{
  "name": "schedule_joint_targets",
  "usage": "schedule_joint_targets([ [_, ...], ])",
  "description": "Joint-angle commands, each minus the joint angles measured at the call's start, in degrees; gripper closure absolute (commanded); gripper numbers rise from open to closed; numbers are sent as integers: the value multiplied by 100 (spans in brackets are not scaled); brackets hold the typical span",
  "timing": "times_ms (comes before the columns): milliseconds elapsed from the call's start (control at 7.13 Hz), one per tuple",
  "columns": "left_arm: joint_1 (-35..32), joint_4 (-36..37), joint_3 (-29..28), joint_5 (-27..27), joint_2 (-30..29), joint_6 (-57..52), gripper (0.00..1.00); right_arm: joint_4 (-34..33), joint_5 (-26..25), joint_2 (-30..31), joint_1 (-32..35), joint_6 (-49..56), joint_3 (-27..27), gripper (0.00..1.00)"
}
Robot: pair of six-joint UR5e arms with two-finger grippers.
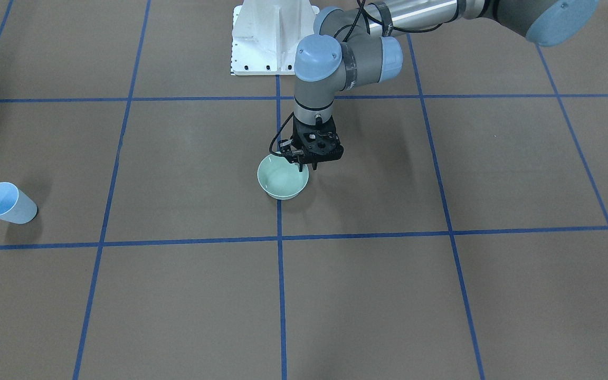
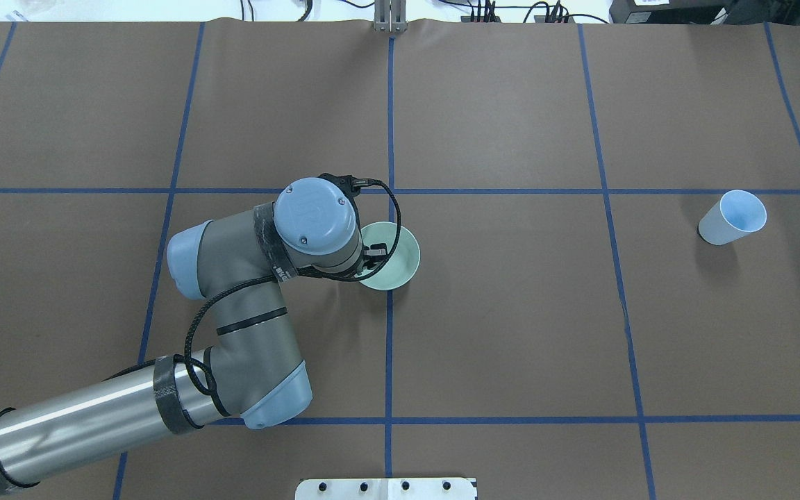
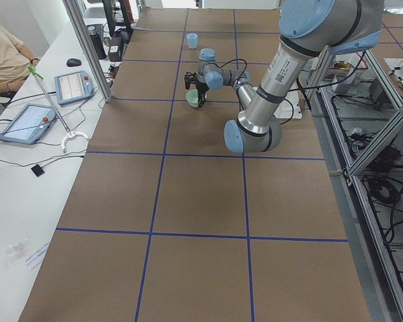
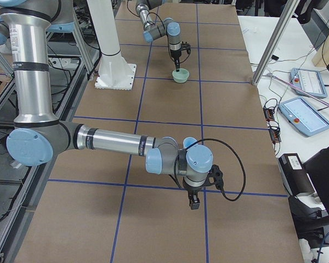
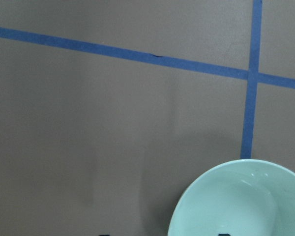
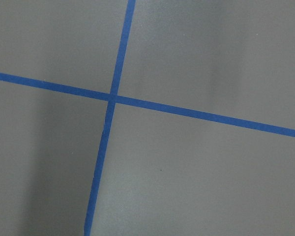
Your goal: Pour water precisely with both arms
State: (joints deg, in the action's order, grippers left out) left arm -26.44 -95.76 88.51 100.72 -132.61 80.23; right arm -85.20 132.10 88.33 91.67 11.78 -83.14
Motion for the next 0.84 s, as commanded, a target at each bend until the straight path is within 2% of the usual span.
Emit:
schedule_joint_targets([
  [0,34,-39,26,9,-10,-34,100,3,0,0,0,0,0,0],
  [281,-97,22,541,61,-11,-391,100,3,0,0,0,0,0,0],
  [421,-324,75,823,305,68,-699,100,3,0,0,0,0,-9,0],
  [561,-666,302,1026,786,251,-1041,100,3,0,0,0,0,0,0],
  [701,-913,374,1402,982,740,-1628,100,3,0,0,0,0,0,0],
])
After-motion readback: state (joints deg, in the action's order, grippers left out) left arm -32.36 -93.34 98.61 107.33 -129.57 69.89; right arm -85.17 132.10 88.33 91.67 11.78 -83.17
